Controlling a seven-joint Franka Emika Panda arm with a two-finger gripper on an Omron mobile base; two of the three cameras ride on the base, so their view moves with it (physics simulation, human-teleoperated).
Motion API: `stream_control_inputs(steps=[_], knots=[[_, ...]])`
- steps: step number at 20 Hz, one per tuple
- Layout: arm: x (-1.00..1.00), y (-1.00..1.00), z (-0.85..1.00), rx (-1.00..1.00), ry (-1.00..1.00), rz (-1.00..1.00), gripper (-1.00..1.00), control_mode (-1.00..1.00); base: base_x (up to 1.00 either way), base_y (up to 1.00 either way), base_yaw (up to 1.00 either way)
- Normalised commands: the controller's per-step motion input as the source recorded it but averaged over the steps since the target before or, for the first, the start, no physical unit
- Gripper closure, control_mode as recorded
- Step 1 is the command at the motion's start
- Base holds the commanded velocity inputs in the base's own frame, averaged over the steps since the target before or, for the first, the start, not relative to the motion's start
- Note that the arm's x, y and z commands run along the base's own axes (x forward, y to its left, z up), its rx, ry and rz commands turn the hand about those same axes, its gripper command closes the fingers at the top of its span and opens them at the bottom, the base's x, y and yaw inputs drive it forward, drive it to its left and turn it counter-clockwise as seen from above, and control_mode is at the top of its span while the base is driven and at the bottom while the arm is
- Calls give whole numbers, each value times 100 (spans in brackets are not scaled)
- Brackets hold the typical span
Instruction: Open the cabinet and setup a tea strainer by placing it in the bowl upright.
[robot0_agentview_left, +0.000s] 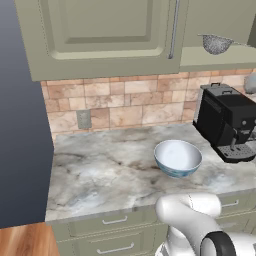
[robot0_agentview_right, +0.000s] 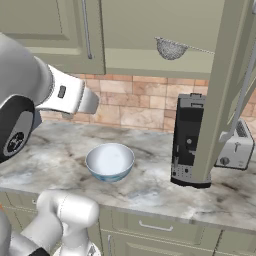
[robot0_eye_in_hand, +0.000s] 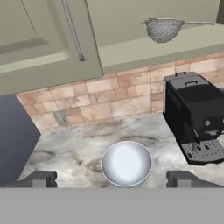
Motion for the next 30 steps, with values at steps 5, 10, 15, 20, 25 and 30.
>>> stream_control_inputs(steps=[5, 10, 15, 20, 25, 30], knots=[[23, 88, 53, -19, -23, -3, -100, -100, 0, 0, 0], [27, 61, 96, -26, -1, -11, -100, -100, 0, 0, 0], [48, 20, 17, -2, 4, -7, -100, -100, 0, 0, 0], [37, -30, 0, 7, 5, 0, -100, -100, 0, 0, 0], [54, -30, 0, 10, 2, 0, -100, -100, 0, 0, 0], [81, -3, -6, 7, 0, 4, -100, -100, 0, 0, 0]])
